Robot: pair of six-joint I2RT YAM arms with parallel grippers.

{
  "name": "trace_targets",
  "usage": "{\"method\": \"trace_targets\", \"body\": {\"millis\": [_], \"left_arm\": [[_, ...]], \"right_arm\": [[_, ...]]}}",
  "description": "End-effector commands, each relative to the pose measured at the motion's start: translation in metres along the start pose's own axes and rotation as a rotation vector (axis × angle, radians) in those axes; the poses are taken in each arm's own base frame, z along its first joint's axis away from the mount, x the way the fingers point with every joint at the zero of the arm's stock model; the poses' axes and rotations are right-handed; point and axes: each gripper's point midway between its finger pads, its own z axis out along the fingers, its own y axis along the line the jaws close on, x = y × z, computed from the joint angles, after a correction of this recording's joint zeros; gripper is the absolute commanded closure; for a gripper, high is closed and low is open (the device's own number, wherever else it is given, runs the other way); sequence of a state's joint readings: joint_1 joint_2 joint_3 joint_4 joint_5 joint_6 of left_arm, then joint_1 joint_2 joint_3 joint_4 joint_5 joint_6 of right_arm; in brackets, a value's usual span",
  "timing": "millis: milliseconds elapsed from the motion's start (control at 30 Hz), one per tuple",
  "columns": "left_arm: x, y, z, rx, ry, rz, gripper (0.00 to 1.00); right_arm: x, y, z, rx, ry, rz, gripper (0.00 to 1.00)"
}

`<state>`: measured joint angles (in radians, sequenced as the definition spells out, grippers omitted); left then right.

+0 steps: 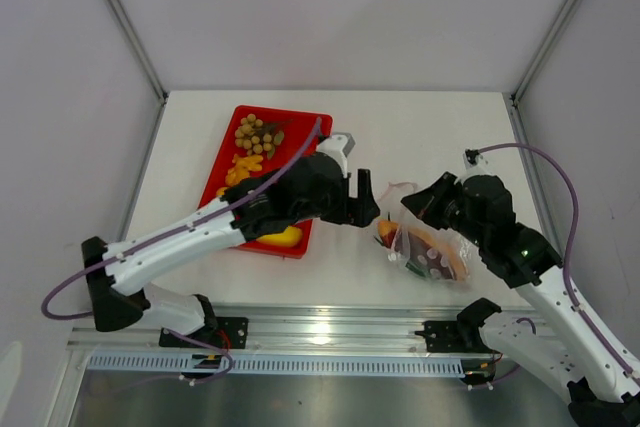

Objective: Place the food in the zip-top bag and seal the zipper
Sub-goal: Place the fake food in the zipper food storage bag.

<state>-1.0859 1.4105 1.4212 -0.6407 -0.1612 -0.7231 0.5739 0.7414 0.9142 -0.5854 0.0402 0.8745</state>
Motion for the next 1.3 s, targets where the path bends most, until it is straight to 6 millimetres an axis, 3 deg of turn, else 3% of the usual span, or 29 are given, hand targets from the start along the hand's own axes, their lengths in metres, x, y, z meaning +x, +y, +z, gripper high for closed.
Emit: {"method": "trace_targets", "body": {"millis": [0,100,133,233,267,300,400,467,500,633,833,1000,1100,1167,1200,1267], "left_arm": [[-0.033,0.018,-0.037,-0.026,-0.163,0.013,0.12],[-0.037,0.051,-0.050,-0.081,-0.181,-0.027,0.11],[-0.029,0.066,-0.049,-0.114,-0.160,-0.035,0.11],[-0.037,0.096,-0.062,-0.171,-0.207,-0.096,0.06],[-0.027,0.111,-0.059,-0.204,-0.191,-0.115,0.04],[-0.031,0.121,-0.065,-0.223,-0.215,-0.143,0.01],[-0.019,0.154,-0.065,-0.316,-0.206,-0.232,0.01],[-0.011,0.166,-0.063,-0.342,-0.185,-0.309,0.01],[0.000,0.183,-0.060,-0.384,-0.159,-0.352,0.00],[0.021,0.211,-0.057,-0.473,-0.116,-0.493,0.01],[0.028,0.242,-0.057,-0.574,-0.141,-0.693,0.00],[-0.010,0.258,-0.041,-0.594,-0.190,-0.721,0.00],[-0.059,0.260,-0.029,-0.588,-0.234,-0.650,0.01],[-0.065,0.278,-0.025,-0.671,-0.226,-0.680,0.01],[-0.084,0.287,-0.018,-0.687,-0.227,-0.690,0.00],[-0.099,0.297,-0.003,-0.666,-0.202,-0.585,0.01]], "right_arm": [[-0.005,0.008,-0.013,-0.037,0.001,-0.102,1.00],[0.000,0.006,-0.015,-0.043,0.032,-0.153,1.00],[-0.001,0.004,-0.014,-0.035,0.030,-0.160,1.00],[0.000,0.006,-0.017,-0.048,0.047,-0.208,1.00],[-0.001,0.006,-0.017,-0.048,0.044,-0.215,1.00],[-0.002,0.007,-0.018,-0.050,0.045,-0.233,1.00],[0.001,0.008,-0.018,-0.067,0.069,-0.269,1.00],[0.004,0.008,-0.019,-0.075,0.080,-0.278,1.00],[0.004,0.007,-0.018,-0.073,0.080,-0.281,1.00],[0.004,0.003,-0.017,-0.062,0.082,-0.304,1.00],[0.007,-0.003,-0.015,-0.040,0.103,-0.314,0.98],[0.000,-0.005,-0.015,-0.014,0.083,-0.327,1.00],[-0.003,-0.002,-0.016,-0.019,0.073,-0.329,1.00],[-0.005,-0.003,-0.017,-0.014,0.065,-0.337,1.00],[-0.006,-0.004,-0.016,-0.008,0.066,-0.350,1.00],[-0.009,-0.006,-0.016,0.006,0.061,-0.358,1.00]]}}
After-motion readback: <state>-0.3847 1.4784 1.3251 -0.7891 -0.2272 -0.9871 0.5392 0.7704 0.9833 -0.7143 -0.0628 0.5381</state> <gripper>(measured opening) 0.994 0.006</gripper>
